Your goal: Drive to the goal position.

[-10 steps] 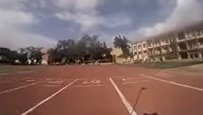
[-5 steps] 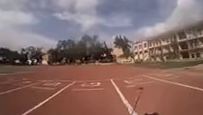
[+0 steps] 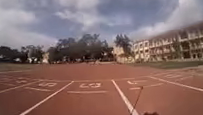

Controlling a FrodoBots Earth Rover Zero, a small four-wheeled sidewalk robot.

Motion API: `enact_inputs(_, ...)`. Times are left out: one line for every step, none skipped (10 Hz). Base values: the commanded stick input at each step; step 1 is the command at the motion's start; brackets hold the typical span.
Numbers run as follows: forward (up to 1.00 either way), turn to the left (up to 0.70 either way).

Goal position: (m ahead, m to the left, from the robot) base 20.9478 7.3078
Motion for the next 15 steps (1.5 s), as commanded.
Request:
enact_inputs(0.70,0.00)
enact_inputs(0.70,0.00)
enact_inputs(0.70,0.00)
enact_inputs(0.70,0.00)
enact_inputs(0.70,0.00)
enact_inputs(0.70,0.00)
enact_inputs(0.70,0.00)
enact_inputs(0.70,-0.15)
enact_inputs(0.70,-0.35)
enact_inputs(0.70,-0.35)
enact_inputs(0.70,-0.35)
enact_inputs(0.70,-0.35)
enact_inputs(0.70,-0.35)
enact_inputs(0.70,-0.35)
enact_inputs(0.70,-0.35)
